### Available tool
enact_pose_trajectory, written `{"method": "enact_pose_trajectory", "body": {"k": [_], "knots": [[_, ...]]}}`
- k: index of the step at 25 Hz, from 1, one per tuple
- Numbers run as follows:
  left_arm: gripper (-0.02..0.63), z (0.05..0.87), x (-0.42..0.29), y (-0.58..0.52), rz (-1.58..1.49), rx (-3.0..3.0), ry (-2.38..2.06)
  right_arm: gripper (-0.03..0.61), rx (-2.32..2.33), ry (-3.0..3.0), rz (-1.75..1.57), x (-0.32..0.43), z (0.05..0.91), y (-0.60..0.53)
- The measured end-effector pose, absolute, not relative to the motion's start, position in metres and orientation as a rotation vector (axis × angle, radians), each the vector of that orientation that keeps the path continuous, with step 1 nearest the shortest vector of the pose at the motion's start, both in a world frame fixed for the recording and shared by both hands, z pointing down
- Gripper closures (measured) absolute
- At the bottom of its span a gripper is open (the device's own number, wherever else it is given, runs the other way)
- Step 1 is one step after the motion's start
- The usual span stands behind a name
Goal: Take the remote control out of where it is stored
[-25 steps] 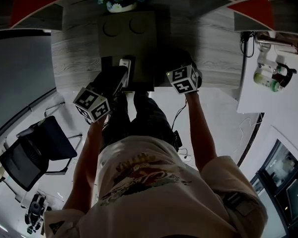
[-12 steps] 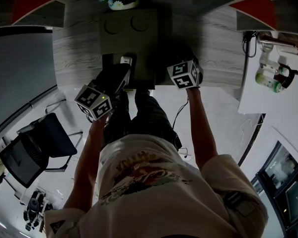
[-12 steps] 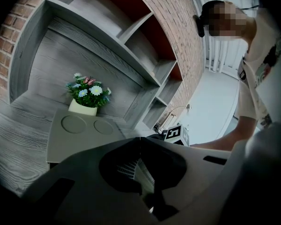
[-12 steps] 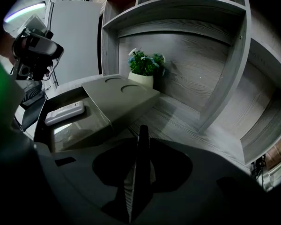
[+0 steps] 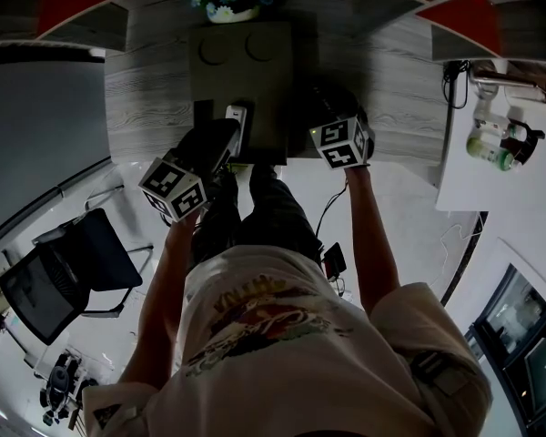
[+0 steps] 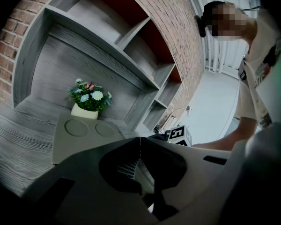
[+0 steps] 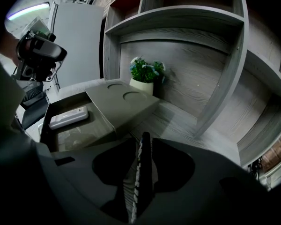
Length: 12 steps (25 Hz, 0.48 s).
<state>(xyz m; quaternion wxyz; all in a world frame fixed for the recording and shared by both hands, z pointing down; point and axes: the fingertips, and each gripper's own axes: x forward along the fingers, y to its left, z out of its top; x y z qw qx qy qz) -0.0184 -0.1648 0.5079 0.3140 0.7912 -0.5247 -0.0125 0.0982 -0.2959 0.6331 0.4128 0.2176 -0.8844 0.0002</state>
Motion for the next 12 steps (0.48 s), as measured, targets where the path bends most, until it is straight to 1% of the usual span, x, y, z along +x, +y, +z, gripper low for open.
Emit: {"method": "enact_pose_trajectory", "body": {"k": [8,12], "knots": [[0.606,0.493,-0.020,-0.160,-0.046,2.130,-1.377,0.483,0.585,-2.252,-0.093,0.098,0.597,-0.285],[0.606,0.480,-0.020,-0.157,-0.043,2.174,-1.358,0.487,0.591,-2.296,-0.048,0.091,0.578,-0.272]]}}
